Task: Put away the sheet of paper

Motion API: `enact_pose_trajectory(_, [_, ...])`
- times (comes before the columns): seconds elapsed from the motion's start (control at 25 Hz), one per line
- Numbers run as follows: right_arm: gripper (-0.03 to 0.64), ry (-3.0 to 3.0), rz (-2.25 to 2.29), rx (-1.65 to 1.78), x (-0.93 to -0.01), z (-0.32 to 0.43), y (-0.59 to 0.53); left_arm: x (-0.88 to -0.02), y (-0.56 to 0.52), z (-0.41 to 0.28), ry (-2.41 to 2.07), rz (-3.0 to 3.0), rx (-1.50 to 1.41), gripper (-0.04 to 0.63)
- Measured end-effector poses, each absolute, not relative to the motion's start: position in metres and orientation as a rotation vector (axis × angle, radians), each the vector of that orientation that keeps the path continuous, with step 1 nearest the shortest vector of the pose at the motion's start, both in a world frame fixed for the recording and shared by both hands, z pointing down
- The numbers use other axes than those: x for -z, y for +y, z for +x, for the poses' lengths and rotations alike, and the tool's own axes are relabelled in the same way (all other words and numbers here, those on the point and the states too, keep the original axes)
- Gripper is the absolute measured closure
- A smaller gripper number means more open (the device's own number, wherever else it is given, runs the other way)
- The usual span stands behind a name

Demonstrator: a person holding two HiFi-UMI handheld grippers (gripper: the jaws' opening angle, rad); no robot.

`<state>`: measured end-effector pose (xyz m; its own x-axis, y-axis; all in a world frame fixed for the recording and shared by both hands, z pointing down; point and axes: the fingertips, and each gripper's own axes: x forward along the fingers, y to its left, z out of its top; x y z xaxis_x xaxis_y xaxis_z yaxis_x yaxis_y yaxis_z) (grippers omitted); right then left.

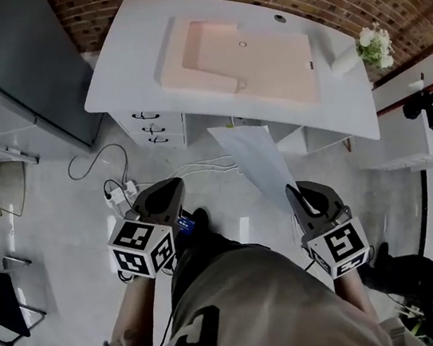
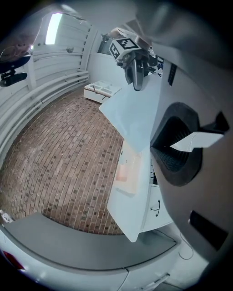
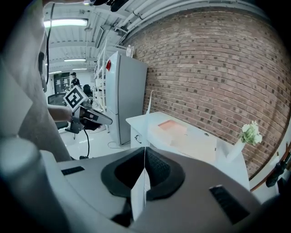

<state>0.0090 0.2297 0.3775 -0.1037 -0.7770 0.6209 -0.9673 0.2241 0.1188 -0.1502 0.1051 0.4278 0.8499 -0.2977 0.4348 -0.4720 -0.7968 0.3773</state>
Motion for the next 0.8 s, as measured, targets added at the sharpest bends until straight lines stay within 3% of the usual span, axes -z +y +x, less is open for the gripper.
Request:
enact_pose_trajectory(0.44, [0.594,-1.902,1.541,-0.399,-0.379,-0.003,0.183,-0.438,0.068,-0.164,-0.567,2.518,-0.463,0.581])
enact_pose_trajectory(0.8, [0.594,-1.871,1.615,-0.366,-0.372,0.035,0.175,-0.439,0.063,-0.140,-0.536,2.526,-0.471,0.581])
